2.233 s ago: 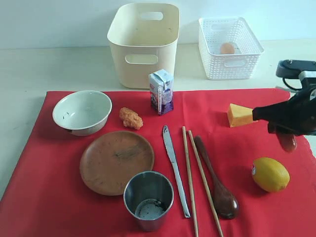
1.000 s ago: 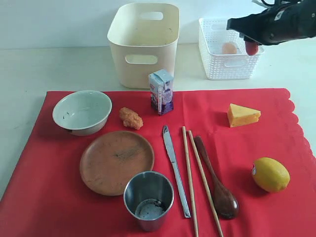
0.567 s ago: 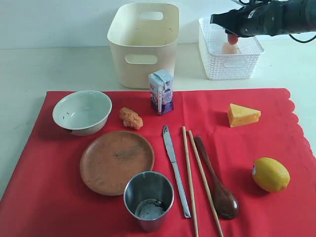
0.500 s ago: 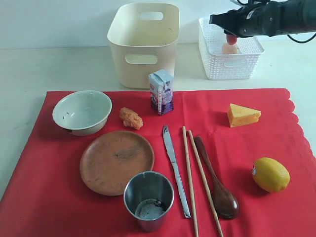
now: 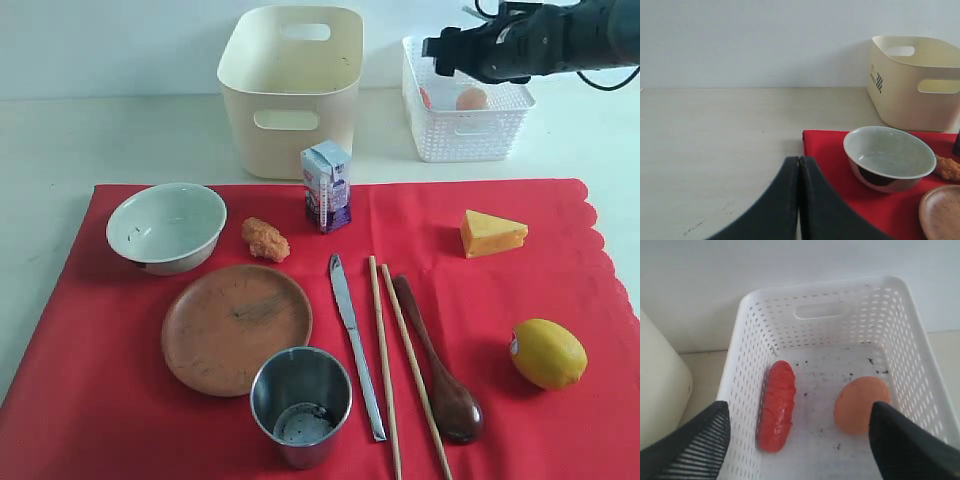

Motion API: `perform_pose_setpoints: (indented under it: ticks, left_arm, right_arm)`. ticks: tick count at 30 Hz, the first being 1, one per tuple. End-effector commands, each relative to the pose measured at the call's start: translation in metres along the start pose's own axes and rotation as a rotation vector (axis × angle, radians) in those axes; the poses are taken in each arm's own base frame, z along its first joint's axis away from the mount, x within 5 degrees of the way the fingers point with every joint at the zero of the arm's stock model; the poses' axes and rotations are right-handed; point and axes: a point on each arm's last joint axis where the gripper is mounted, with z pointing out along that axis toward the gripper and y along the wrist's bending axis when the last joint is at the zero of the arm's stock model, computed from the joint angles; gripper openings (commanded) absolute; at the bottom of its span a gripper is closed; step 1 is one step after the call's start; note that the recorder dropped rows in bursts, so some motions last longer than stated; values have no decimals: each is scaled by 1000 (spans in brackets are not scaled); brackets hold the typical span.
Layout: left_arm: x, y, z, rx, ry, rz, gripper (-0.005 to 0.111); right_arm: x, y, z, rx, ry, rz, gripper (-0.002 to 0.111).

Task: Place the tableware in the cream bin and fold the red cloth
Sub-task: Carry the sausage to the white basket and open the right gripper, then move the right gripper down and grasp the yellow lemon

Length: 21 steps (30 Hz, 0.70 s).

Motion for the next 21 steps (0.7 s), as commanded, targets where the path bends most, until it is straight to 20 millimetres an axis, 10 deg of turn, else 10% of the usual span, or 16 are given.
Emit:
perform_pose_setpoints:
  ticks: [1, 12, 21]
  left_arm:
    - [0, 0, 0, -2, -6, 1, 1]
    - [0, 0, 0, -2, -6, 1, 1]
    - [0, 0, 0, -2, -6, 1, 1]
  right_arm:
    - [-20, 5, -26, 12, 57, -1, 71]
    - [-45, 10, -101, 61, 284, -5, 18]
    - [-39, 9, -149, 72, 336, -5, 0]
